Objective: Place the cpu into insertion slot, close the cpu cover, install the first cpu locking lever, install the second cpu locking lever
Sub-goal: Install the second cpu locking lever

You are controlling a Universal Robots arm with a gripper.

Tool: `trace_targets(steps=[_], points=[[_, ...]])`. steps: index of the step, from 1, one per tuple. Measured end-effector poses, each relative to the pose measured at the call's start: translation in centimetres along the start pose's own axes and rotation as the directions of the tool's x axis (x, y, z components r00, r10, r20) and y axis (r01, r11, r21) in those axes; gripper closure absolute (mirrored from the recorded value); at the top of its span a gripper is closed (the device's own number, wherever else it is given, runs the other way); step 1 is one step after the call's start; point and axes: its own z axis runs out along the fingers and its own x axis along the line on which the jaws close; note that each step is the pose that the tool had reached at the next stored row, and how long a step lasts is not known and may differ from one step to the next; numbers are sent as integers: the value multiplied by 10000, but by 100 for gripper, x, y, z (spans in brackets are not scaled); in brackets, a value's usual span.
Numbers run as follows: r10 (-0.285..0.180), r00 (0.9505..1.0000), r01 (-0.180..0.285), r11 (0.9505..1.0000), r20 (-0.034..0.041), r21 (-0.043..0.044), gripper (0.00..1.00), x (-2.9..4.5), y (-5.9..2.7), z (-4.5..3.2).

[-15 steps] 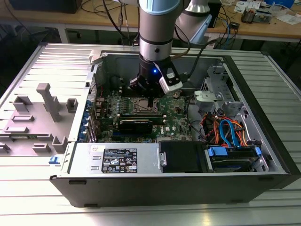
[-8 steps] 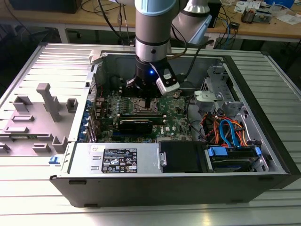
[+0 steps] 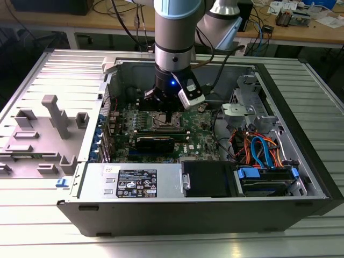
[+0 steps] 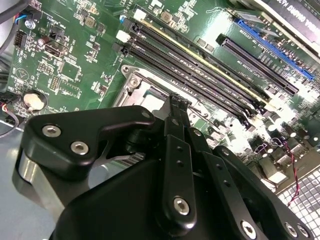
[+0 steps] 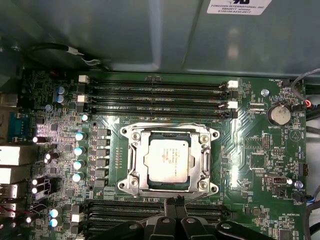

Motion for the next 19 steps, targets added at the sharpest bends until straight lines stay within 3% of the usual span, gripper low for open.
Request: trace_targets(steps=[4, 19], points=[[0, 10000, 0, 10000, 3, -80, 89, 0, 0, 0], [-1, 10000, 1, 10000, 3, -88, 89, 70, -22, -11]])
